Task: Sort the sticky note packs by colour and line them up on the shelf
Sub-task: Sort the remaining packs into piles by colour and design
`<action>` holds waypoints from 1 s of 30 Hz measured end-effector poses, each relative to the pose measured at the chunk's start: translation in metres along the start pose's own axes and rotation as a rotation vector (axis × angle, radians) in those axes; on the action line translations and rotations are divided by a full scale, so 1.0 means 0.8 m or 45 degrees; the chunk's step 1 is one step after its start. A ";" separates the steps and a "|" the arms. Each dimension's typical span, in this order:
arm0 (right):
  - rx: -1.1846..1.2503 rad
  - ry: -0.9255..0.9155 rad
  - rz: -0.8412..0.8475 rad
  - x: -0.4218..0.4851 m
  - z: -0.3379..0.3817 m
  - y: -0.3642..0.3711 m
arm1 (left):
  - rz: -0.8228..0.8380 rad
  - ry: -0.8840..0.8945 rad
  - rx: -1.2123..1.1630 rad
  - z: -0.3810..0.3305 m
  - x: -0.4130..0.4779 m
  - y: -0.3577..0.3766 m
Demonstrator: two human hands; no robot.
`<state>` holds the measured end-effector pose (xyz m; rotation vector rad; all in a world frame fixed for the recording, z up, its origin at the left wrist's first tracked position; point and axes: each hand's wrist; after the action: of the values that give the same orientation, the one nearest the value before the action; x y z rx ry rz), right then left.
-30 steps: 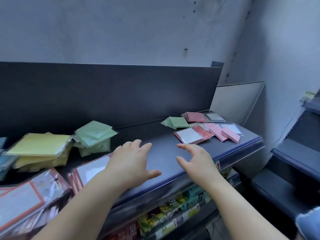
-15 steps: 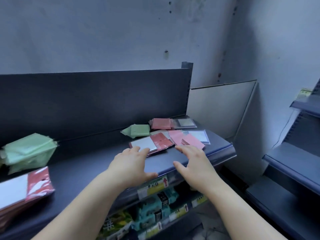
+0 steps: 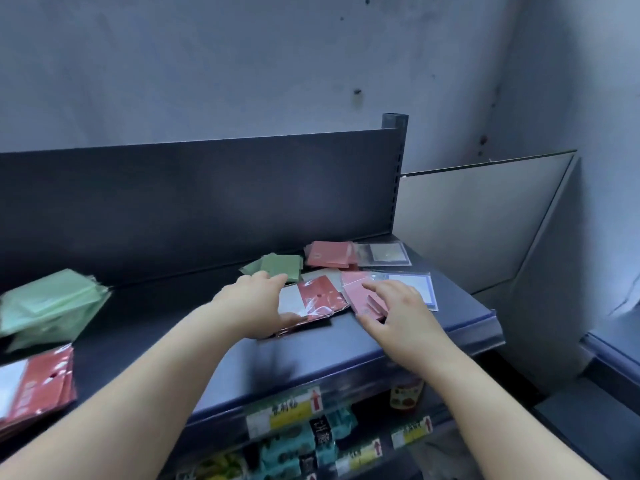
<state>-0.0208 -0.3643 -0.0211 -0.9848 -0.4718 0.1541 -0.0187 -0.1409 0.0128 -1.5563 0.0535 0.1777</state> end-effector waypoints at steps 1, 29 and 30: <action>-0.010 0.000 0.001 0.009 -0.003 0.001 | 0.009 -0.002 0.007 0.004 0.015 -0.001; -0.169 0.030 0.463 0.235 -0.033 0.052 | 0.095 0.204 -0.012 0.072 0.189 -0.009; -0.168 0.020 0.460 0.233 -0.031 0.051 | 0.084 0.182 -0.007 0.073 0.182 -0.010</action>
<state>0.1598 -0.2982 -0.0082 -1.1947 -0.2884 0.4439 0.1216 -0.0708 0.0002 -1.5716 0.2170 0.1186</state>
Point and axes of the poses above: each hand's wrist, its own x-axis towards the middle knuckle, its own y-axis out of the palm, z = x × y, and after that the axes turned 6 degrees about -y, right-handed
